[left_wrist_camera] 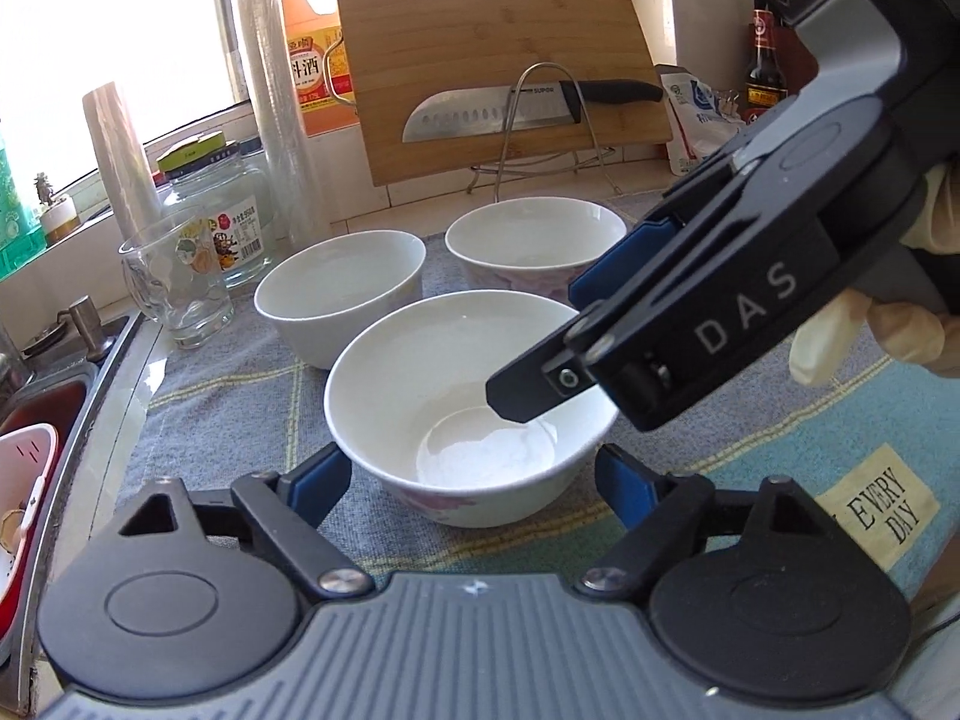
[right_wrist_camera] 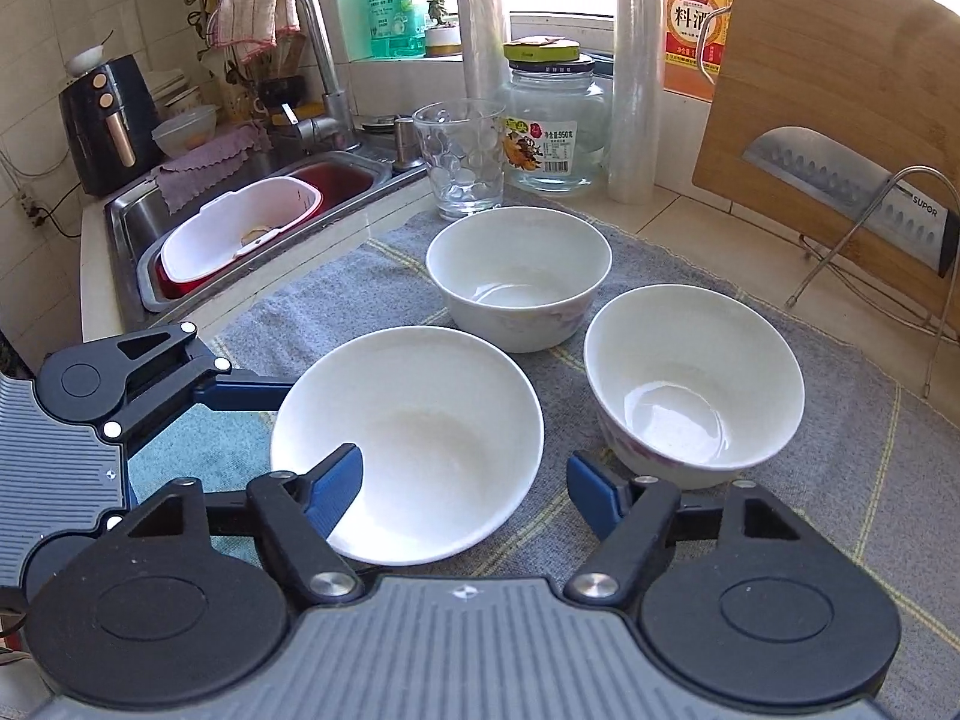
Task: Organize plates and bowls
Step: 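Move the right gripper to a white bowl's rim and grasp it, then lift the held white bowl with the right gripper and carry it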
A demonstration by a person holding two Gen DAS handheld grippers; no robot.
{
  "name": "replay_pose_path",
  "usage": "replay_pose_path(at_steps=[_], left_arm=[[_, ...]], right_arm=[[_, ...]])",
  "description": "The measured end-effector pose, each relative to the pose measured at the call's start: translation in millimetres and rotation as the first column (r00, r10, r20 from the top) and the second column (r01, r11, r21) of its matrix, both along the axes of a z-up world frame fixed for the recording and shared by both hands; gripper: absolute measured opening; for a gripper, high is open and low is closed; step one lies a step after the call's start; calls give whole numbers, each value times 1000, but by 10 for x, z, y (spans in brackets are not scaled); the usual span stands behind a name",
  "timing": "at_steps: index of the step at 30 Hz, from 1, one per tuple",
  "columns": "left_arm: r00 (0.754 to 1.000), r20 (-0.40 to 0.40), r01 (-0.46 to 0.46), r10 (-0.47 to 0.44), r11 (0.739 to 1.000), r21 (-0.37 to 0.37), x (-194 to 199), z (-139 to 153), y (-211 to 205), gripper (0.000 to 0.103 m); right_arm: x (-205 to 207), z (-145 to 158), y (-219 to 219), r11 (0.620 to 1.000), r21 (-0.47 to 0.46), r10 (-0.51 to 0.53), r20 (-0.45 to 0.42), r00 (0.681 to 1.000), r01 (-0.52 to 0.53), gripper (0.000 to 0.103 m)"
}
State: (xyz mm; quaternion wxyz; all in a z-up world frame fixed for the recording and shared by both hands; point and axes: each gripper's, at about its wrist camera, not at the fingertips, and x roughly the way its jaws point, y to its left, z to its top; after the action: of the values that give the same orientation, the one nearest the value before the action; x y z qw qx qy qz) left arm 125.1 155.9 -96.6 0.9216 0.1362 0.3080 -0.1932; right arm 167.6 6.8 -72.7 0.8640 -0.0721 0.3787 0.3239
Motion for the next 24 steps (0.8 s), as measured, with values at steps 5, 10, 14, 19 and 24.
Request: replay_pose_path(at_steps=[5, 10, 14, 19, 24], left_arm=[[1000, 2, 3, -3, 1000, -9, 14, 4, 23, 88], [1000, 0, 12, -12, 1000, -11, 17, -2, 36, 88], [1000, -5, 18, -18, 1000, -8, 29, 2, 41, 88], [1000, -18, 23, -24, 1000, -10, 24, 18, 37, 88], [999, -30, 37, -38, 999, -21, -21, 56, 20, 88]], right_arm=[[92, -47, 12, 1000, 18, 4, -33, 999, -4, 65], [138, -65, 5, 999, 39, 5, -52, 999, -3, 61], [144, -59, 1, 999, 42, 3, -61, 998, 0, 61], [113, -31, -3, 999, 36, -4, -66, 998, 6, 61], [62, 9, -66, 999, 49, -13, -82, 997, 17, 61]])
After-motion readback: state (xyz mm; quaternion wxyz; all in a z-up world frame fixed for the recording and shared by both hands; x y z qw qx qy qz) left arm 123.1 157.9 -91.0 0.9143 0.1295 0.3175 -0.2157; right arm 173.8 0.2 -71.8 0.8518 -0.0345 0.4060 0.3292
